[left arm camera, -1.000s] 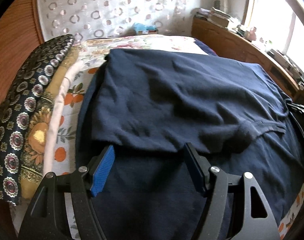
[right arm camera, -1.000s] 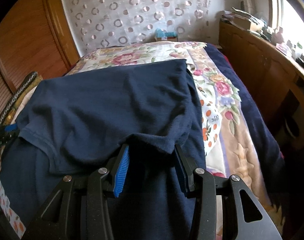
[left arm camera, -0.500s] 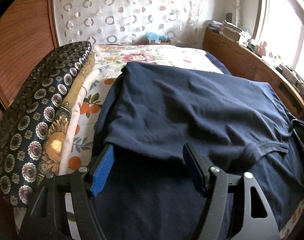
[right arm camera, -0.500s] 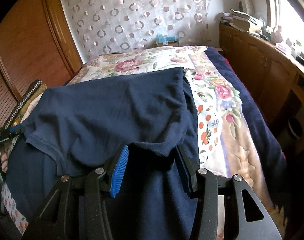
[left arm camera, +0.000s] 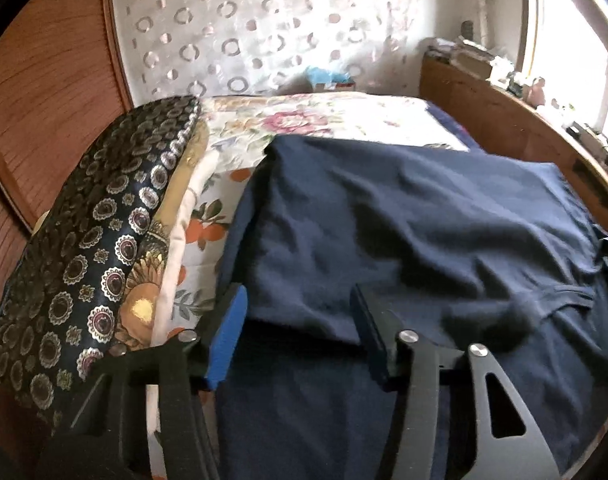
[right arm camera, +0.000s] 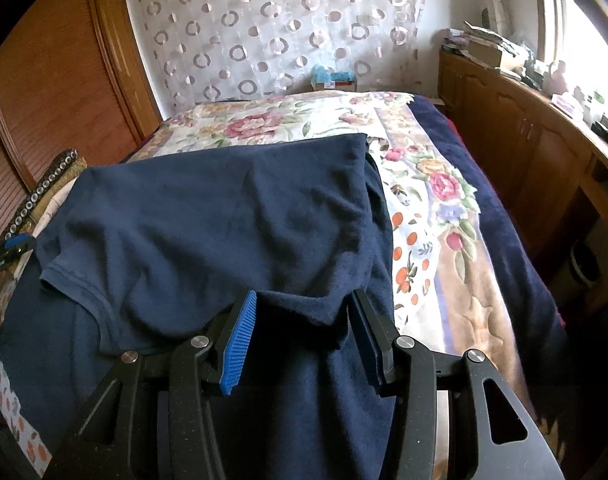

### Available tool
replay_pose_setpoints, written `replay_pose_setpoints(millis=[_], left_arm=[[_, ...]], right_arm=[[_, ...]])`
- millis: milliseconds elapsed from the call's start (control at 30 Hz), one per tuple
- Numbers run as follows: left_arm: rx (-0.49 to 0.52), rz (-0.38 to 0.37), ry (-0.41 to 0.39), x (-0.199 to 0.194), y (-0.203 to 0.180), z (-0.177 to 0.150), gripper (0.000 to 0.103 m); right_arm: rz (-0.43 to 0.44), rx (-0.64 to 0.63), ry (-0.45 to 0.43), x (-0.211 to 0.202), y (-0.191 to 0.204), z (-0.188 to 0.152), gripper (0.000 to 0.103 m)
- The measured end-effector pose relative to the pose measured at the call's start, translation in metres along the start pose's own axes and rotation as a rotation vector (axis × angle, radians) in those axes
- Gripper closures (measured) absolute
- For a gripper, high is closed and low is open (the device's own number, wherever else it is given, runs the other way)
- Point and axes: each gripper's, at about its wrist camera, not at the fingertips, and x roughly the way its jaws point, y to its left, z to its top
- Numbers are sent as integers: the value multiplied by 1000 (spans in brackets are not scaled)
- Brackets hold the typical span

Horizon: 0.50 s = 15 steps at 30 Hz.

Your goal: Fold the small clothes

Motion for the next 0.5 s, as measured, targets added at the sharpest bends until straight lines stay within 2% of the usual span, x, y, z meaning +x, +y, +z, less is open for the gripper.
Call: replay_pose_setpoints(millis=[167, 233, 267, 367, 433, 500], left_arm=[[-17, 5, 47, 16, 7, -1, 53], [-20, -20, 54, 18, 8, -3, 62], [-23, -32, 55, 17, 7, -2, 72], [-8, -44, 44, 13, 5, -2, 93], [1, -63, 23, 5, 4, -1, 94], [-1, -72, -15, -8, 4, 1, 95]], right_arm=[[-13, -11, 13, 1, -1, 0, 59], [-11, -16, 24, 2, -2, 0, 64], [-18, -19, 32, 4, -2, -1, 65], [0, -28, 33, 5, -1, 0, 85], [8, -47, 22, 2, 1, 2, 93], [11, -67, -8, -5, 5, 3, 94]])
